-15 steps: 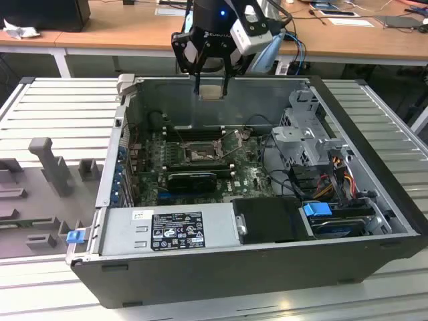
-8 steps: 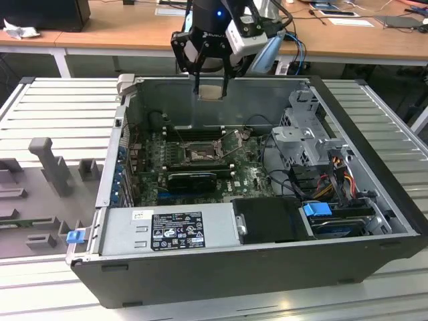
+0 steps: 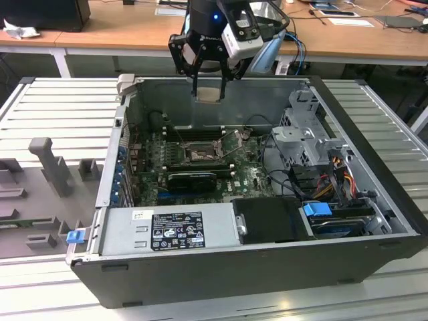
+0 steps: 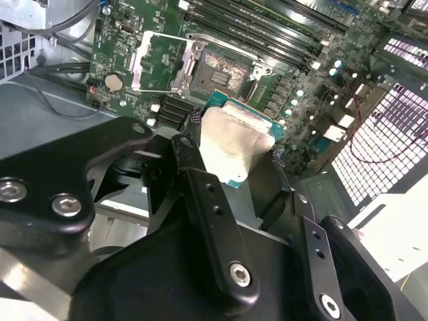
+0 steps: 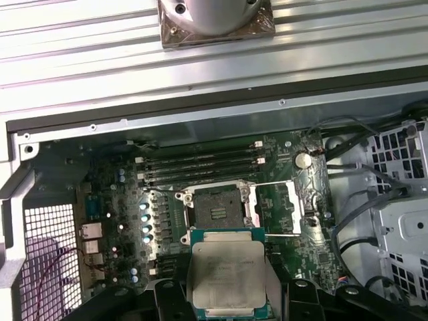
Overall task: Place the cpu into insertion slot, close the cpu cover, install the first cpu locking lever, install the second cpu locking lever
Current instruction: 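Place the cpu into insertion slot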
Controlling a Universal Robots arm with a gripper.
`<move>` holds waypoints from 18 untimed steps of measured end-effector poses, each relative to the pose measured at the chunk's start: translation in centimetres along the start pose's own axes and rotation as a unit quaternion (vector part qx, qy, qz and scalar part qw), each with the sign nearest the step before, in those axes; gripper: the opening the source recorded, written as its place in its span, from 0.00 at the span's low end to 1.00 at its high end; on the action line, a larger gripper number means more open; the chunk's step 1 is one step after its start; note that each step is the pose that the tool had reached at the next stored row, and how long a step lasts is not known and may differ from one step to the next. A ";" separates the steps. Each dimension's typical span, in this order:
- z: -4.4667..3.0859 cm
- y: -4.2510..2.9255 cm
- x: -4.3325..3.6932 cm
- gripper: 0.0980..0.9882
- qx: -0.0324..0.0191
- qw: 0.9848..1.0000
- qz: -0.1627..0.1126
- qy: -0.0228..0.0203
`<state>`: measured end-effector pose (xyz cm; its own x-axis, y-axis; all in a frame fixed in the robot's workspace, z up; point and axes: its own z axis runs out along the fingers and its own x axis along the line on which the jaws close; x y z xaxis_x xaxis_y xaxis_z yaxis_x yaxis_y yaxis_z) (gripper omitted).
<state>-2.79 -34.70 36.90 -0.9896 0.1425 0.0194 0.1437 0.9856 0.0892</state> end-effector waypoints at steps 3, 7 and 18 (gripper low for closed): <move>0.06 0.00 0.00 0.48 0.000 1.000 0.003 0.000; 0.09 -0.01 0.00 0.48 0.000 1.000 0.004 0.000; 0.24 -0.02 0.00 0.48 0.000 1.000 0.014 -0.001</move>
<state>-2.80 -34.70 36.66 -0.9853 0.1695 0.0194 0.1706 0.9813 0.0893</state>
